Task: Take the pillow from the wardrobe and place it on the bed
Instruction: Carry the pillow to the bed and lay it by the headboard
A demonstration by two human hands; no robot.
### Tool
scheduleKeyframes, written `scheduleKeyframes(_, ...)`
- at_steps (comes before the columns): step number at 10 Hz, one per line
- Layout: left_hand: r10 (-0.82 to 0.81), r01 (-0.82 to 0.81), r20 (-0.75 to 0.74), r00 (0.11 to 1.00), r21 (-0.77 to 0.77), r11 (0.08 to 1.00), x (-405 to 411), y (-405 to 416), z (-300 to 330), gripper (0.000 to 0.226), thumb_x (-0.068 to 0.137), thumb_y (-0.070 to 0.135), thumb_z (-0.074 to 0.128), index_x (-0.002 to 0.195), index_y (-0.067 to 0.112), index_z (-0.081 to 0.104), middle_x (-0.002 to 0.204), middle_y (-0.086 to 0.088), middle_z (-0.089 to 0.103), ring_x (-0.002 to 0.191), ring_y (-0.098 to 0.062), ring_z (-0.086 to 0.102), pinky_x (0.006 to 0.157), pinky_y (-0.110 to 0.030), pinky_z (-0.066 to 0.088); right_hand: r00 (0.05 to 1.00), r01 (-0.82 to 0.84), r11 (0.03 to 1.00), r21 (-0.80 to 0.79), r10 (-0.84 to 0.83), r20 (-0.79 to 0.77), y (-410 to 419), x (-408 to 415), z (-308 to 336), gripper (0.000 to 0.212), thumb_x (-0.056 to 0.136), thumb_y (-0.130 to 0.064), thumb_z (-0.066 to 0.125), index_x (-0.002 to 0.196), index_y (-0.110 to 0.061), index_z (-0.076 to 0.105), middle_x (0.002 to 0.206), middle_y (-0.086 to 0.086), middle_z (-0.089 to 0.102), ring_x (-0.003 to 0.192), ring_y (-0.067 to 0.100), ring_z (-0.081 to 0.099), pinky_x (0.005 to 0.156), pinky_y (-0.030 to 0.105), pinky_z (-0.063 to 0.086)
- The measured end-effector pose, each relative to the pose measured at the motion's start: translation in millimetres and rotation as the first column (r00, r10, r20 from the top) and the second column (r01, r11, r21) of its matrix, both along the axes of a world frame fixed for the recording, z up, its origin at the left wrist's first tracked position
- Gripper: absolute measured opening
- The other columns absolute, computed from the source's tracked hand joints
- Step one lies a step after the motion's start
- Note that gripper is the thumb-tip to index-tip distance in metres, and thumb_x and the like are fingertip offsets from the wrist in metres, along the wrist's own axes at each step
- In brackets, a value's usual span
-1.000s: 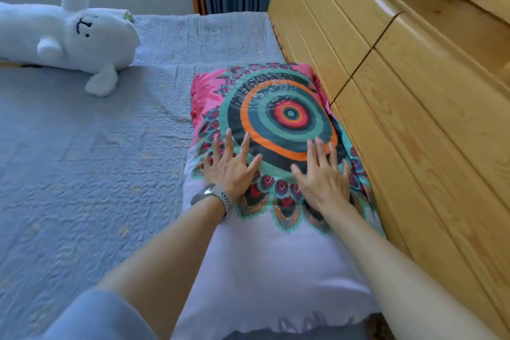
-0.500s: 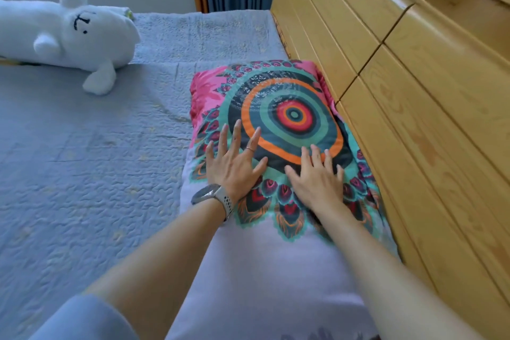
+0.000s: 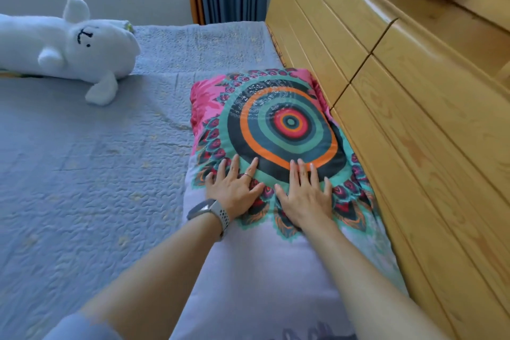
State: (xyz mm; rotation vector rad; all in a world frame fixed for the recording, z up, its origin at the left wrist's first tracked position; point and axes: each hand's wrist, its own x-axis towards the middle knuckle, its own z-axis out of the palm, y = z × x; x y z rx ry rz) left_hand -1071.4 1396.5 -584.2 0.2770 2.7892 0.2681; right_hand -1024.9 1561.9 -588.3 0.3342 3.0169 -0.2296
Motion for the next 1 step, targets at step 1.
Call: scheduleKeyframes(1,-0.005,0.003,0.027,1.0,0.073,0.997,-9.3,-4.5,32.2,0.069,0.081,0.075,0.016,0.144,0.056,-0.002,0.163,0.004,-0.008,0.148,-0.028,-0.006,0.113,-0.057,0.005,1.0,0.009,0.996,-0.084,-0.009,0.0,4.1,-4.9,35.6,0.074,0.094,-0.062,0.021,0.155,-0.025,0.004,0.164,-0.004,0.002,0.15,0.021,0.002,0.116,0.053,0.011)
